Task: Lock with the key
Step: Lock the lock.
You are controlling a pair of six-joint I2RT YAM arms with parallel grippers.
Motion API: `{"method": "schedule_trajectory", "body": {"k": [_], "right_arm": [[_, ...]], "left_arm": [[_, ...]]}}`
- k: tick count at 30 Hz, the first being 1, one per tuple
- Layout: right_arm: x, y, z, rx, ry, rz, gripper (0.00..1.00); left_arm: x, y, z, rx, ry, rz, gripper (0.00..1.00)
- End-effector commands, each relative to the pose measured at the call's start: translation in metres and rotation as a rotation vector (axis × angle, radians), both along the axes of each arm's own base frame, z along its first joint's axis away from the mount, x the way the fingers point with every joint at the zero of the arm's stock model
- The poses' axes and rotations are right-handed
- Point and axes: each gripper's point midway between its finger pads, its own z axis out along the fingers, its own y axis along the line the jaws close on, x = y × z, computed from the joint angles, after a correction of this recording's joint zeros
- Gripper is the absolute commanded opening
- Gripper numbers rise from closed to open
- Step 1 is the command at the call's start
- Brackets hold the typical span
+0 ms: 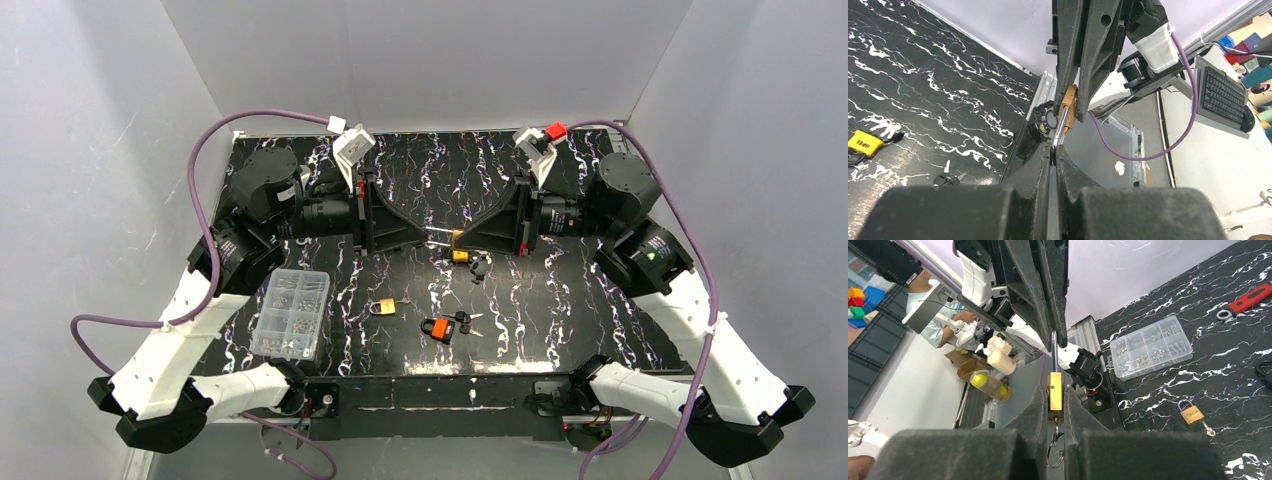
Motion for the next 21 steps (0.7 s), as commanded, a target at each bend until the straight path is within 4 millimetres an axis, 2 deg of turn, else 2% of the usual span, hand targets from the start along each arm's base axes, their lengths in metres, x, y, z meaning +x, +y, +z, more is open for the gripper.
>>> {"method": "schedule_trajectory", "body": {"k": [1, 13, 21], "right_arm": [[0.010, 0.009, 0.029, 0.078, -0.091, -0.033, 0.01], [0.013, 0.011, 0.023, 0.067, -0.077, -0.039, 0.01], [0.013, 0.008, 0.016, 0.063, -0.073, -0.053, 0.01]], "left_arm": [[-0.007, -0.018, -0.010, 0.012, 0.025, -0.071, 0.00], [-0.006, -0.019, -0.010, 0.016, 0.032, -0.045, 0.00], [-0.005, -0.017, 0.000, -0.018, 0.027, -0.019, 0.00]]}}
